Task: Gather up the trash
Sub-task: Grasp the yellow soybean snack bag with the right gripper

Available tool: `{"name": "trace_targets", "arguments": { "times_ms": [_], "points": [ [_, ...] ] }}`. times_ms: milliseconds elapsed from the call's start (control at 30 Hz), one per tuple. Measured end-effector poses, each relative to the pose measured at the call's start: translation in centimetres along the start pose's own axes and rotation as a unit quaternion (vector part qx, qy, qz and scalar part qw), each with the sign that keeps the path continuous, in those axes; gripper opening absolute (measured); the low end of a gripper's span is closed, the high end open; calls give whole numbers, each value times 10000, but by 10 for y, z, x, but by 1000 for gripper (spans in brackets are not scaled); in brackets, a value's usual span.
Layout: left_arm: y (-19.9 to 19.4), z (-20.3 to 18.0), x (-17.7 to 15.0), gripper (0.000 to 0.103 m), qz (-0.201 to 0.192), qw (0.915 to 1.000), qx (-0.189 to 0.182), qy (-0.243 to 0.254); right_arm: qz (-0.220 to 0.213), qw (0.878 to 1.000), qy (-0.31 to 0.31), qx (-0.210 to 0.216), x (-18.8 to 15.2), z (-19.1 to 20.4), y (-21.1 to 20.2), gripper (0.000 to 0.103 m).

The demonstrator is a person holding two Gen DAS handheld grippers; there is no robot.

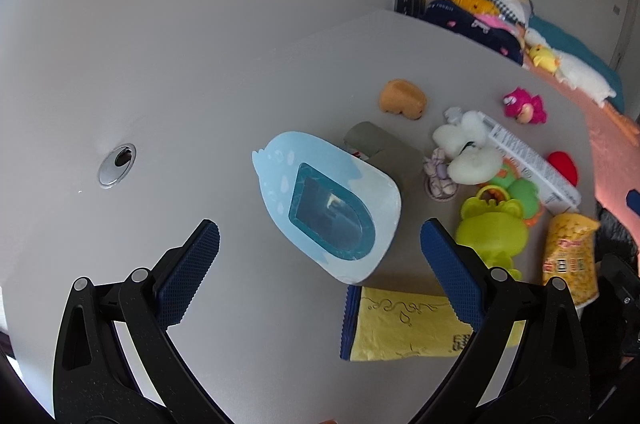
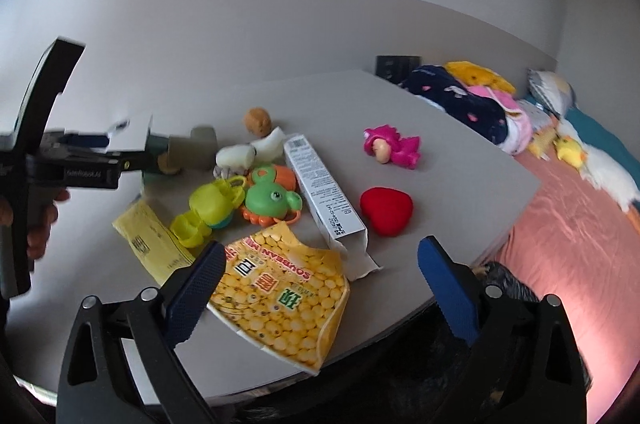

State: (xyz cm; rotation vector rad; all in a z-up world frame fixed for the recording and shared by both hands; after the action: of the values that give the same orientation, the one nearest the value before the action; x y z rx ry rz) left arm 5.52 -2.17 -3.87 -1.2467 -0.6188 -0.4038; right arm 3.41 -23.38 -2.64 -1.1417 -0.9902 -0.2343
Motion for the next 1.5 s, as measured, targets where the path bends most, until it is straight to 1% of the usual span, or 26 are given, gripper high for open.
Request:
{"name": "trace_targets", "arguments": {
  "times_ms": [67,133,200,300,367,433,467,533,633,767,933,1000,1033,1067,1100,1133,1167,1233,1267,1300,1333,1367,1400,1433,1467,1500],
  "points": [
    [5,-1,1,97,31,10000,81,3,105,9998,-132,57,1,-2,7,85],
    [9,0,3,97,73,9999,124,-31,235,9993,-209,180,4,-7,14,72],
    [13,1,4,97,118,9998,155,-42,322,9984,-288,355,7,-10,20,65],
    [19,1,4,97,187,9997,176,-46,399,9961,-615,487,9,-7,25,62],
    [22,0,3,97,219,9996,178,-50,478,9942,-805,521,7,-4,27,55],
    [25,-1,3,97,250,9995,200,-31,632,9916,-946,618,5,-1,33,43],
    [27,-1,3,97,268,9994,227,-27,660,9909,-981,637,5,1,35,43],
    [31,0,3,97,310,9992,257,-57,649,9903,-1062,611,4,3,35,36],
    [35,2,4,97,325,9989,329,-122,663,9902,-1049,637,3,6,35,31],
    [37,3,6,97,360,9985,388,-150,613,9920,-967,540,1,10,36,31],
    [41,4,9,97,259,9966,775,-120,473,9958,-549,563,1,7,34,30],
    [43,10,10,97,223,9967,763,-185,447,9964,-457,556,1,5,34,30],
    [45,13,11,95,247,9968,727,-213,434,9967,-405,563,1,4,34,30],
    [47,16,11,92,266,9969,698,-245,421,9969,-357,569,1,3,33,30],
    [49,20,10,83,273,9971,644,-297,411,9970,-333,566,2,1,33,30],
    [51,23,11,77,293,9971,602,-353,400,9972,-295,560,2,0,33,30],
    [53,27,10,73,298,9972,552,-417,389,9973,-263,566,2,0,32,30],
    [57,36,8,40,334,9972,322,-593,347,9975,-194,577,2,-2,30,29],
    [60,43,7,36,352,9965,153,-749,327,9977,-167,577,2,-3,29,29],
    [60,47,6,32,300,9960,67,-841,289,9978,-114,582,2,-5,28,18],
    [60,50,5,30,223,9957,-21,-895,279,9977,-76,611,2,-6,27,13],
    [59,53,5,30,173,9956,-51,-920,226,9979,-4,599,3,-9,25,12],
    [57,57,5,23,100,9953,-68,-956,208,9981,27,577,3,-10,25,12],
    [55,59,4,8,12,9951,-72,-989,200,9982,50,568,4,-11,24,12],
    [52,64,5,1,-59,9943,-116,-1061,182,9982,94,564,4,-13,23,12],
    [52,67,5,1,-34,9932,-237,-1139,151,9982,122,561,4,-14,22,12]
  ]
}}
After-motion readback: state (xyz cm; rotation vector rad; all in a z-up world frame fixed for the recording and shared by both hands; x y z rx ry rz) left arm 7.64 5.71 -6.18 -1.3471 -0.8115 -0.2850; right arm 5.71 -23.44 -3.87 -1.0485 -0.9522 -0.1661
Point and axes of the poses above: each gripper's, at about its wrist camera, not at the fingertips, and y roughly the way its jaws point, z to its left, x to its top, the point moved 1 cm from there along y, roughly the way its jaws point, and after that the axes turned 10 degrees about x, right-handed, at the moved point
